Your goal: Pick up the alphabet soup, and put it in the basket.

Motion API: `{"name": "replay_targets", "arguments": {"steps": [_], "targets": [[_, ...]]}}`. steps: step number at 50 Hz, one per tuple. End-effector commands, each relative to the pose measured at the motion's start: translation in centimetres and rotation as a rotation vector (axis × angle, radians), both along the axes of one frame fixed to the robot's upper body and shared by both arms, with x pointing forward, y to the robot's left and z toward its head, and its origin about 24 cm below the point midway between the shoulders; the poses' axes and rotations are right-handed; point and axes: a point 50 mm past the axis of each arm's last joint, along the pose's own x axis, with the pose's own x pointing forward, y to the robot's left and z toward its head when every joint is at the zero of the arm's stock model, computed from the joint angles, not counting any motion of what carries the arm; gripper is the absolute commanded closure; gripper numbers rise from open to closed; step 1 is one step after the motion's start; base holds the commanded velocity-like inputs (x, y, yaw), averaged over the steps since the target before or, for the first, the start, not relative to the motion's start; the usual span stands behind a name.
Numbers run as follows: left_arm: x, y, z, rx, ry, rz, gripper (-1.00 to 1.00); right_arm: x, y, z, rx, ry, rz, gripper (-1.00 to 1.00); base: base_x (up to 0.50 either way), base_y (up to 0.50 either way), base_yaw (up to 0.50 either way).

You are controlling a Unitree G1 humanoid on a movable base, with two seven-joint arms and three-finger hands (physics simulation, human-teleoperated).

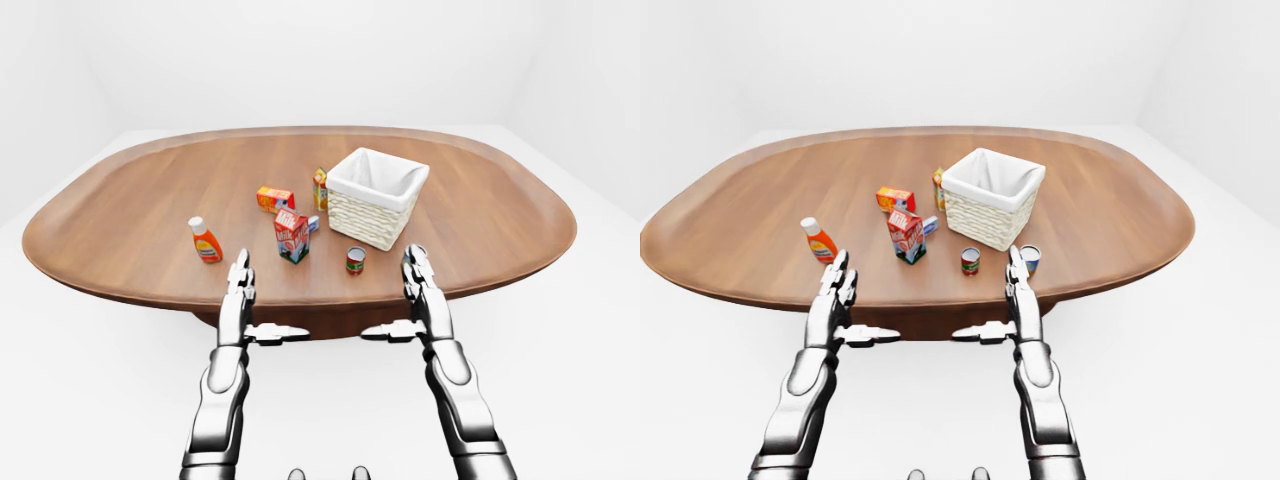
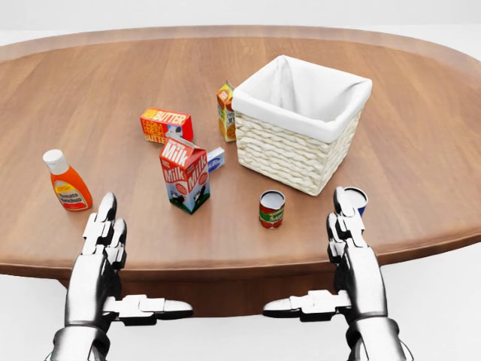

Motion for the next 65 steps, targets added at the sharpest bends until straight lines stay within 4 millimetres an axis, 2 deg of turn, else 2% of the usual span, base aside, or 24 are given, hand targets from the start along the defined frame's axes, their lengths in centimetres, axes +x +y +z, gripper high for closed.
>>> {"name": "replay_targets", "arguments": {"steps": [1, 13, 17, 21, 27, 51, 65], "targets": [[0.1, 0.8, -0.1, 0.012, -0.004, 0.0, -1.0, 0.0, -0.3, -0.3, -0.016, -0.004, 0.043, -1.0, 0.0, 0.0, 0.0], [-0.1, 0.8, 0.2, 0.031, -0.025, 0.005, -1.0, 0.0, -0.7, 0.6, -0.012, -0.036, 0.029, -1.0, 0.0, 0.0, 0.0], [-0.2, 1.1, 1.2, 0.03, -0.063, 0.019, -1.0, -0.3, -0.8, 1.7, -0.018, -0.079, 0.011, -1.0, 0.0, 0.0, 0.0], [-0.8, 1.5, 3.4, 0.075, -0.16, 0.048, -1.0, -0.6, -1.1, 2.9, -0.018, -0.113, 0.001, -1.0, 0.0, 0.0, 0.0], [-1.9, 0.8, 4.8, 0.111, -0.219, 0.039, -1.0, -1.1, -1.2, 4.1, -0.032, -0.163, -0.007, -1.0, 0.0, 0.0, 0.0], [-2.3, 0.9, 5.6, 0.096, -0.247, 0.04, -1.0, -1.2, -1.4, 4.6, -0.044, -0.189, -0.006, -1.0, 0.0, 0.0, 0.0], [-2.2, 1.0, 5.3, 0.1, -0.246, 0.035, -1.0, -1.1, -1.4, 4.4, -0.053, -0.183, -0.004, -1.0, 0.0, -0.4, 0.0]]}}
